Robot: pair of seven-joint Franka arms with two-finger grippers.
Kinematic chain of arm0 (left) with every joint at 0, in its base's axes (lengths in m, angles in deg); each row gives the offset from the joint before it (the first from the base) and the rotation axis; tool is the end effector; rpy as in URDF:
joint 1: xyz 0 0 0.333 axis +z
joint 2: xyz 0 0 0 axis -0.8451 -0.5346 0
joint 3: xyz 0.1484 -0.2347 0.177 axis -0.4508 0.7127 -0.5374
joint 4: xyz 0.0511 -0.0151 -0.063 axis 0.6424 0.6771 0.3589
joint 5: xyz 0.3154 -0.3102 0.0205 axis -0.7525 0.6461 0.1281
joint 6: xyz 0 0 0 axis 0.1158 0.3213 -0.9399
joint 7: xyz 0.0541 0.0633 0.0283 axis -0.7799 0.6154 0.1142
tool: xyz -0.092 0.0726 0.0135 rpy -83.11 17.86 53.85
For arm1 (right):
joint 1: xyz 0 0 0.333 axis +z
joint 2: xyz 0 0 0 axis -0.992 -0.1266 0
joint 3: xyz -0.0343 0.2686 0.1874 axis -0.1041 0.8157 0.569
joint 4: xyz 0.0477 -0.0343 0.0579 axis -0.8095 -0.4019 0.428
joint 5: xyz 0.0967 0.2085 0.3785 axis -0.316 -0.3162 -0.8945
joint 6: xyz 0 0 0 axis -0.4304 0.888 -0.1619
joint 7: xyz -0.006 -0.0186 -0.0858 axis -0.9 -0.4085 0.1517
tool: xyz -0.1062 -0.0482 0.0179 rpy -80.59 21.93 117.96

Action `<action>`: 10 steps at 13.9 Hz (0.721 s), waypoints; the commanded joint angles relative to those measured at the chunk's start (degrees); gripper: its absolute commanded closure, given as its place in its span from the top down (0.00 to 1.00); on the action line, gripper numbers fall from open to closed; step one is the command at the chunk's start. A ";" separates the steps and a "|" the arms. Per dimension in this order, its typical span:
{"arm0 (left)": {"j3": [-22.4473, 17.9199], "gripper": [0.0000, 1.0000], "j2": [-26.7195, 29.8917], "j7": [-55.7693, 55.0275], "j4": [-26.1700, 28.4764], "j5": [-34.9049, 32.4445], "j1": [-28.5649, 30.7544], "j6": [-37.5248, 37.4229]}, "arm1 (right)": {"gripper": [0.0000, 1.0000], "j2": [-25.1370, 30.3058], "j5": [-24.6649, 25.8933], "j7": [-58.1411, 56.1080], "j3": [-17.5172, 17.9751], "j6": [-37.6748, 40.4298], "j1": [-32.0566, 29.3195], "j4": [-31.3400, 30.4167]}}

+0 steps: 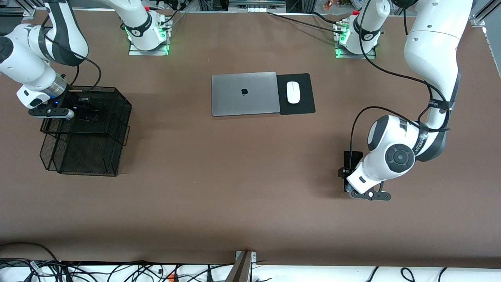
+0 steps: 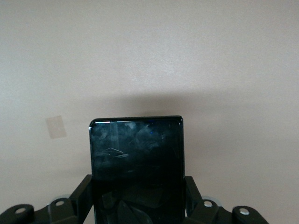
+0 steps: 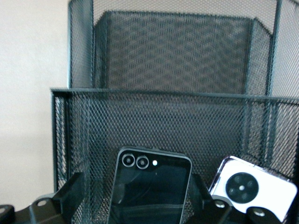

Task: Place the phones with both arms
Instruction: 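Lower the flip phone into the organizer while the left gripper lifts the black phone, then carry the black phone mid-table with the left gripper while the right releases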

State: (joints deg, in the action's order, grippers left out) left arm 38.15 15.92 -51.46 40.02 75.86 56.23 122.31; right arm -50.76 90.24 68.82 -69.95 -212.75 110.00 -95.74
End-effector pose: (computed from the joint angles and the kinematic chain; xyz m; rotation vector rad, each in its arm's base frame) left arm 0.7495 -0.1525 0.2304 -3.1041 0.0819 0.0876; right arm 0.5141 -0.1015 0.3062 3.1215 0.0142 0.1060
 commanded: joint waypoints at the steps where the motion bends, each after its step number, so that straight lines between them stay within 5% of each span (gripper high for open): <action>1: -0.56 0.55 0.44 -3.95 -0.44 -1.29 -2.41 -1.69 | 0.99 0.19 -0.04 4.78 3.24 6.39 0.06 6.21; 5: -0.65 0.55 -1.48 -9.40 -0.36 -1.38 -6.09 -1.60 | 0.99 -6.39 -5.29 12.27 6.59 28.37 2.78 26.32; 10: -0.65 0.54 -3.51 -16.87 -0.71 -0.50 -9.78 -1.43 | 0.99 -11.24 -8.92 15.69 8.96 37.28 3.40 39.28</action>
State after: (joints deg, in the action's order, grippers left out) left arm 38.09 12.71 -64.83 40.33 75.85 48.55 121.60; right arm -59.24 82.31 82.61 -61.82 -178.28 113.55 -61.23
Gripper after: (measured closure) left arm 0.198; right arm 0.004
